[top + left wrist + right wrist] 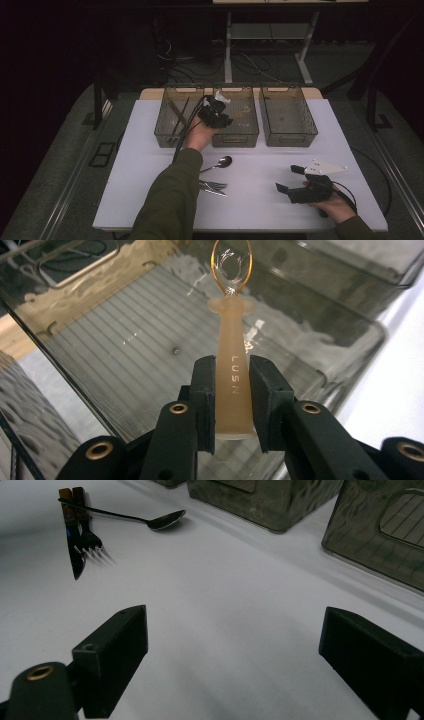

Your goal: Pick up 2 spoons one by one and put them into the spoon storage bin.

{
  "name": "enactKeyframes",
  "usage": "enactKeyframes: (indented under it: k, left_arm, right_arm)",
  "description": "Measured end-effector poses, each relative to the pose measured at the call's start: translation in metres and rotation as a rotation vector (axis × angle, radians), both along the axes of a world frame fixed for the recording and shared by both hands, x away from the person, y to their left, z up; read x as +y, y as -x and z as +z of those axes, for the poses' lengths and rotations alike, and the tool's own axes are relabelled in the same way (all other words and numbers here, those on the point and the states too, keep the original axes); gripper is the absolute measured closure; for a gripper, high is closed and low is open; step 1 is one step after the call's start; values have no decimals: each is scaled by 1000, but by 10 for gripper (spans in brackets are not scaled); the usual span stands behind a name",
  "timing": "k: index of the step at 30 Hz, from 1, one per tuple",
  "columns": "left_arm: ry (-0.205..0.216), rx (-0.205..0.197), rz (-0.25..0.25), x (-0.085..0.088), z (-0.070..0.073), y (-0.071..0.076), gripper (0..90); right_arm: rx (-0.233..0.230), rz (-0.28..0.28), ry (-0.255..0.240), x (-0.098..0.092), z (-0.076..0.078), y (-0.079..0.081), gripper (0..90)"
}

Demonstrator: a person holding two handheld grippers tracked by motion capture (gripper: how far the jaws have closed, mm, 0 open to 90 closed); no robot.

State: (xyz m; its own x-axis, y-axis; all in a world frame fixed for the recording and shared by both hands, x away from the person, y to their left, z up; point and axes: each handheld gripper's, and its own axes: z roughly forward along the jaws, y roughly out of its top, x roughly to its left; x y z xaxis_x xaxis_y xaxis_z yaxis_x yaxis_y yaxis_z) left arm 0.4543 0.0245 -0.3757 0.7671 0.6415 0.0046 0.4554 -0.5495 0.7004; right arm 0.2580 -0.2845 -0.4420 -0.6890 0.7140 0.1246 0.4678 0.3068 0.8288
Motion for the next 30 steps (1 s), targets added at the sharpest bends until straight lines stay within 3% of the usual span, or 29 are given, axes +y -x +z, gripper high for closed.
enactKeyframes:
  k: [5,11,13,19,20,24,28,30]
  left_arm:
    - [-4,37,33,-1,-7,-6,735]
    - [-43,65,28,-2,-13,-11,734]
    - [-21,69,36,-3,-15,-11,729]
    - [0,41,25,-2,-10,-9,582]
    - [26,37,26,-2,-10,-9,564]
    - [53,34,10,0,-3,-4,475]
    - [44,6,-18,4,7,5,439]
    - [61,8,-32,7,11,10,423]
  right_arm:
    - [-1,1,1,0,0,0,118]
    - [0,1,-5,0,0,0,119]
    - [0,0,-6,0,0,0,119]
    - [-1,0,-7,0,0,0,119]
    - [-1,0,-7,0,0,0,118]
    - [-1,0,-5,0,0,0,119]
    - [-1,-2,-5,0,0,0,119]
    - [-1,-2,-3,-1,0,0,119]
